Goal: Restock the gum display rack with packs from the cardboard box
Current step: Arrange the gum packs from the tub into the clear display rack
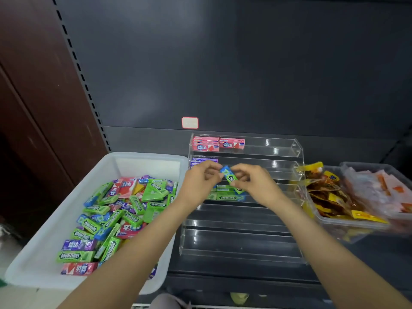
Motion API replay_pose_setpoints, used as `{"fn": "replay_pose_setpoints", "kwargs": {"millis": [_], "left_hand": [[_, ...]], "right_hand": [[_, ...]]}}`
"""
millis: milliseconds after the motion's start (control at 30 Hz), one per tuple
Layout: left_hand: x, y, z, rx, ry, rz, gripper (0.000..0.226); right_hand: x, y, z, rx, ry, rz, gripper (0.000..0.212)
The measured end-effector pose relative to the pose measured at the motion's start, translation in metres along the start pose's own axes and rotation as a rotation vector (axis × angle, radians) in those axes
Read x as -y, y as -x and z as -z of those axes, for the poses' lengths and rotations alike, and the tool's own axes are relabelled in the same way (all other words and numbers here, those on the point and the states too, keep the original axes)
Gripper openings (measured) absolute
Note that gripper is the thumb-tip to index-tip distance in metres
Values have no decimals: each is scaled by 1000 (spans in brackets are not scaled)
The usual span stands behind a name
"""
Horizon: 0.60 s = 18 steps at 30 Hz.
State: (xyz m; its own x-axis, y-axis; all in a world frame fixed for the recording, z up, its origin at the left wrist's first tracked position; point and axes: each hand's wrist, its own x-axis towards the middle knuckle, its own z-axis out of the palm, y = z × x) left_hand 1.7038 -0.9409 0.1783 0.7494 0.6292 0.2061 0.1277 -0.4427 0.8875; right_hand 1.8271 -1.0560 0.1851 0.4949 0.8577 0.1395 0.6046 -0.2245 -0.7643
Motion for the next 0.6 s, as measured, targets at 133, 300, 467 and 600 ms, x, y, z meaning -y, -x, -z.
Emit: {"fn": "replay_pose_setpoints", "kwargs": {"millis": [133,300,467,600], "left_hand": [[14,2,-2,124,-618,-144,31],[25,2,-8,310,-926,-241,48],[26,1,-10,363,-1036,-313,46],[27,-1,-8,354,-1041,-335,44]], "right_hand": [[-12,7,13,-113,26,-91,42],[-24,12,16,-269,52,-82,28],[-32,7,10,-369,68,-50,13],[-40,4,-1,-351,62,-40,13]]}}
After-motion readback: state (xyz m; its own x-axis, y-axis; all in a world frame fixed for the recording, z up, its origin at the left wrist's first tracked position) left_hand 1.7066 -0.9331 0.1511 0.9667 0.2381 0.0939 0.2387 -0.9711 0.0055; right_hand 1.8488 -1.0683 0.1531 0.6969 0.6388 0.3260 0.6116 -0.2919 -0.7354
